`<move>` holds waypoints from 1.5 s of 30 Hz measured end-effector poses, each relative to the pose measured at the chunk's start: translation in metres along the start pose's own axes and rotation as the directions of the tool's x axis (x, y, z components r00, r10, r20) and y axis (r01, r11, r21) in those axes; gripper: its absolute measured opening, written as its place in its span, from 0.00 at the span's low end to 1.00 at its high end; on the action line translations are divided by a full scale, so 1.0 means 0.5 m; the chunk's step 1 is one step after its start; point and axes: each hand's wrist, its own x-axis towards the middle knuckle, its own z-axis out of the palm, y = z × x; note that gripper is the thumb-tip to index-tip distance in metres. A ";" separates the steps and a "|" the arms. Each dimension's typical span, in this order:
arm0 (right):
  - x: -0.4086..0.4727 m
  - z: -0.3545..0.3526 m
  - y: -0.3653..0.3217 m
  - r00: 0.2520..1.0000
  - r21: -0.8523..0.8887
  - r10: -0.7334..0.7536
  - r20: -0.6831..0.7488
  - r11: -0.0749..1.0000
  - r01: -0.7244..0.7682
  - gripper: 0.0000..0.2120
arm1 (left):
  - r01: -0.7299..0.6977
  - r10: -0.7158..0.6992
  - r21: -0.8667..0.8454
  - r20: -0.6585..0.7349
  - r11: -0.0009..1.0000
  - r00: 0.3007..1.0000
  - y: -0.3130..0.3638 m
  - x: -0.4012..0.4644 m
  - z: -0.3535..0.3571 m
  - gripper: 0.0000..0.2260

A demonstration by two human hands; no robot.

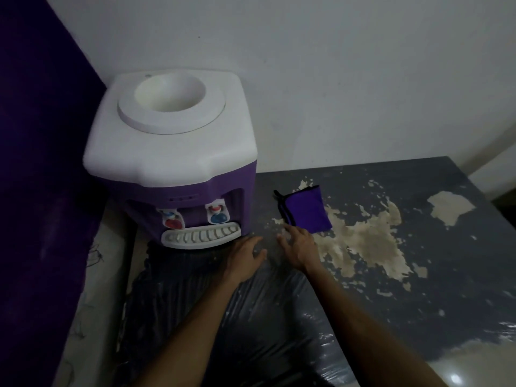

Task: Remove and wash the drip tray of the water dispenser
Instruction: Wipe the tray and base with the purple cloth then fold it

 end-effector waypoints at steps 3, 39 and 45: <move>0.032 -0.024 0.043 1.000 -0.018 -0.007 0.014 1.000 0.007 0.28 | 0.044 -0.044 -0.003 0.005 0.999 0.999 0.027 0.029 0.030 0.21; 0.314 -0.128 0.161 0.998 0.280 0.061 -0.002 0.958 -0.058 0.17 | 0.352 -0.401 -0.346 -0.077 0.870 0.913 0.159 0.340 0.139 0.13; 0.272 -0.141 0.147 1.000 0.387 -0.005 -0.013 0.922 0.009 0.14 | 0.308 -0.401 -0.483 -0.099 0.819 0.911 0.155 0.281 0.116 0.13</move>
